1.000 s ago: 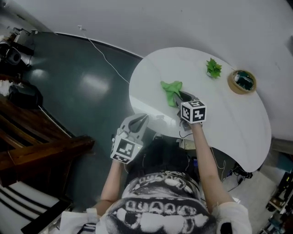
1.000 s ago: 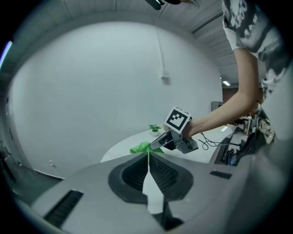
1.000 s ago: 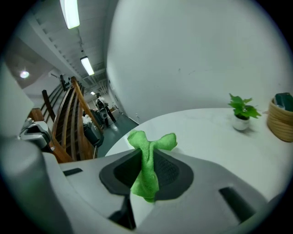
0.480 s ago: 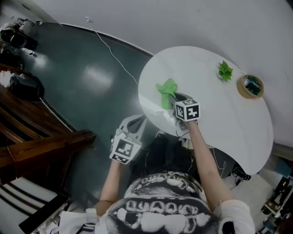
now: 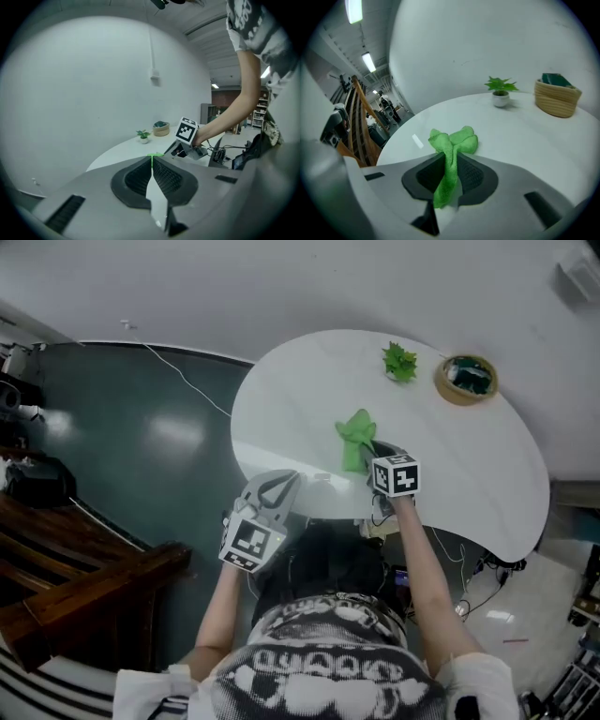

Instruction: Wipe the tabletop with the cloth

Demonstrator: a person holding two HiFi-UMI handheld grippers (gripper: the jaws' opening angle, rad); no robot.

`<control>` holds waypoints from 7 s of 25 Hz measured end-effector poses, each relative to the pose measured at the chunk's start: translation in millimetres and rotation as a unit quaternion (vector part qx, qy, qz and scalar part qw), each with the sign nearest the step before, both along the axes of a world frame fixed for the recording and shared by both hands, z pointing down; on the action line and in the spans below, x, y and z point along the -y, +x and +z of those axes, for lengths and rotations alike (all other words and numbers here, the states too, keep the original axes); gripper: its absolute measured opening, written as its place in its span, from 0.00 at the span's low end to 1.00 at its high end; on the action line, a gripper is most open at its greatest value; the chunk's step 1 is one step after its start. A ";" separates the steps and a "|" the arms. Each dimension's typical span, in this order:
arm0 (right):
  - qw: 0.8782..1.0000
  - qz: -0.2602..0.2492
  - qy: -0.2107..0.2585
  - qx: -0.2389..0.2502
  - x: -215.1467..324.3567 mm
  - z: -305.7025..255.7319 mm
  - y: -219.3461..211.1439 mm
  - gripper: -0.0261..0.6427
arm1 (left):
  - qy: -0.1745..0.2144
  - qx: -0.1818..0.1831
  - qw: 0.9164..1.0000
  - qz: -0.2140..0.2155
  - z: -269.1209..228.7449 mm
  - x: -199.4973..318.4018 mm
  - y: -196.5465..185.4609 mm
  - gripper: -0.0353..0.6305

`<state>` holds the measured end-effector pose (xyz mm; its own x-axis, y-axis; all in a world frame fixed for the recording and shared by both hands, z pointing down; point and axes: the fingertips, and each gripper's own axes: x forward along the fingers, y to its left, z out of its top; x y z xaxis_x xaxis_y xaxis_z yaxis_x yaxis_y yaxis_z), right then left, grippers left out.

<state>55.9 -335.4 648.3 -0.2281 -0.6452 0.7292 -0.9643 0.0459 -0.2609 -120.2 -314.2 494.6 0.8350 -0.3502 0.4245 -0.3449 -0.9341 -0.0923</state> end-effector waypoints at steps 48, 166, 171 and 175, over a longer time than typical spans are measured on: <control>0.945 0.312 -0.006 -0.096 -440.4 -12.7 479.8 0.16 | -0.006 -0.011 0.977 0.213 -1.6 -272.9 355.3 0.07; 0.937 0.337 0.095 0.009 -557.7 -50.7 274.8 0.16 | 0.015 -0.020 0.966 0.256 -22.7 -429.0 289.8 0.07; 0.931 0.349 0.103 0.012 -565.7 -63.4 223.4 0.16 | 0.016 -0.024 0.964 0.264 -26.9 -432.0 246.9 0.07; 0.931 0.349 0.110 0.004 -568.9 -75.7 178.2 0.16 | 0.012 -0.028 0.962 0.271 -27.3 -434.5 206.2 0.07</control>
<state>234.1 233.5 572.6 0.2979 -0.7719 0.5616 -0.7774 -0.5376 -0.3264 86.0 120.4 467.3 0.9191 0.1332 0.3709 0.1868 -0.9759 -0.1125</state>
